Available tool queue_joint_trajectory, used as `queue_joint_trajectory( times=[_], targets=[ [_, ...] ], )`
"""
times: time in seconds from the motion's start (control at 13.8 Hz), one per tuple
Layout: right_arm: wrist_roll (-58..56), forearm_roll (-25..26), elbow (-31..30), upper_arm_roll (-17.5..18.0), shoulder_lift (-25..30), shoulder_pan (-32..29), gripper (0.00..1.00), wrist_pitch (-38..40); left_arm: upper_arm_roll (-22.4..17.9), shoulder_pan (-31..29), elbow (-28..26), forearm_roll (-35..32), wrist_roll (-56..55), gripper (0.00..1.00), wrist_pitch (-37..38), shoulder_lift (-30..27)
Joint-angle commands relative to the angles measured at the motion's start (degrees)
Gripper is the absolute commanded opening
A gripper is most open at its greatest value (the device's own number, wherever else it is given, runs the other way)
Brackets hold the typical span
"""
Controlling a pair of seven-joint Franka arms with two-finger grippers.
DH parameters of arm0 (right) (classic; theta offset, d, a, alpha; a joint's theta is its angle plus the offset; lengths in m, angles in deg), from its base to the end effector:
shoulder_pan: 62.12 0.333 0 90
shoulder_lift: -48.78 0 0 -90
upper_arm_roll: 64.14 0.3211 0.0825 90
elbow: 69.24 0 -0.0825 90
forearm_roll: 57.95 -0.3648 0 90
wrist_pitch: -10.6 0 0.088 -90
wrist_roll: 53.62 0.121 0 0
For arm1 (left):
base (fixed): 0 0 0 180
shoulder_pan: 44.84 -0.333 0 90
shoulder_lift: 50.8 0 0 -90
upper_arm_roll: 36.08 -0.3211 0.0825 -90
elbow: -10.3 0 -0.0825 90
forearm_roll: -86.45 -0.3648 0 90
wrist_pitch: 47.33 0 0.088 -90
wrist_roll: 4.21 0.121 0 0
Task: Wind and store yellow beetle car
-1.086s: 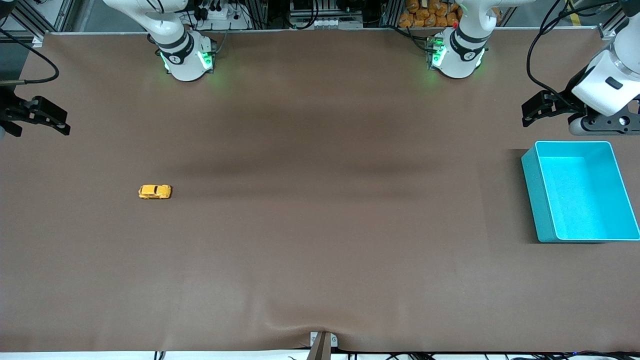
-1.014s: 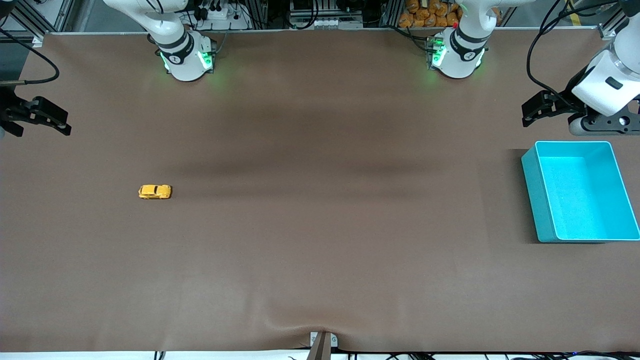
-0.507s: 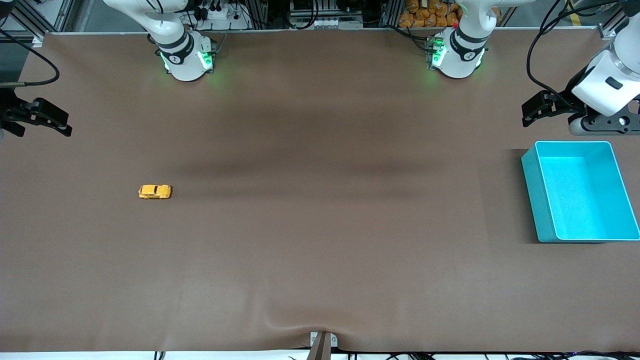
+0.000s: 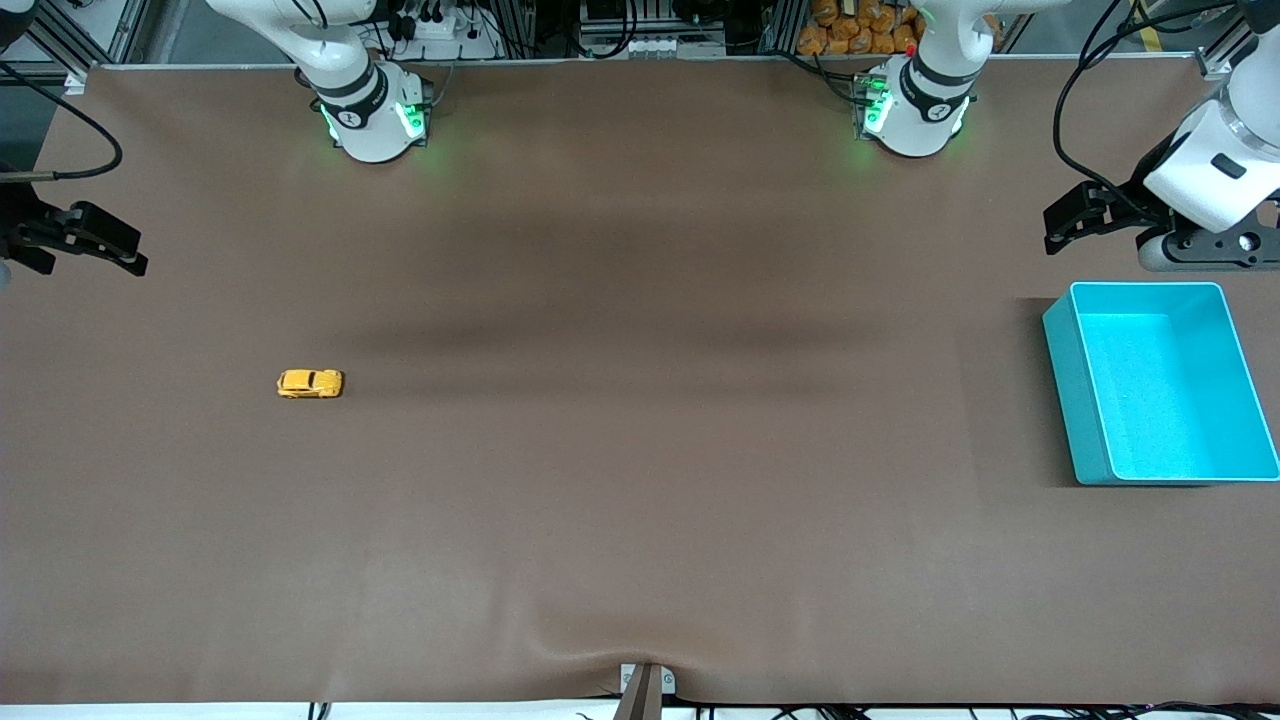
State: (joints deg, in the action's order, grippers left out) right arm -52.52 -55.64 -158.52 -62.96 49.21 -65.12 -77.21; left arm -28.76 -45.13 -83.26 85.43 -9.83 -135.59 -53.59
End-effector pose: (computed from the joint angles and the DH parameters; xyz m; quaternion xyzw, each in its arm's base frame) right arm 0.5285 -0.0218 0.6220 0.9994 -0.0261 -0.0092 0.0202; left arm 0.5116 -0.0625 0.6104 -0.9996 0.0121 0.0206 0.0144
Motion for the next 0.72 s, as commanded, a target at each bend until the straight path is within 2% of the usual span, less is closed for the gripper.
queue_joint_trajectory(
  times=[0.0,0.36,0.65],
  targets=[
    [5.1,-0.8,0.6,0.1,-0.5,0.3,1.00,0.7,0.2,-0.4,0.7,0.3,0.3,1.00,-0.1,0.3],
    [4.3,-0.7,0.4,-0.1,-1.6,-1.8,1.00,2.2,0.2,-0.3,0.8,0.4,0.3,1.00,-0.1,0.2],
    [5.0,0.2,0.2,-0.2,-4.6,-2.8,1.00,4.1,0.2,-0.4,0.8,0.5,0.3,1.00,-0.1,0.2]
  ],
)
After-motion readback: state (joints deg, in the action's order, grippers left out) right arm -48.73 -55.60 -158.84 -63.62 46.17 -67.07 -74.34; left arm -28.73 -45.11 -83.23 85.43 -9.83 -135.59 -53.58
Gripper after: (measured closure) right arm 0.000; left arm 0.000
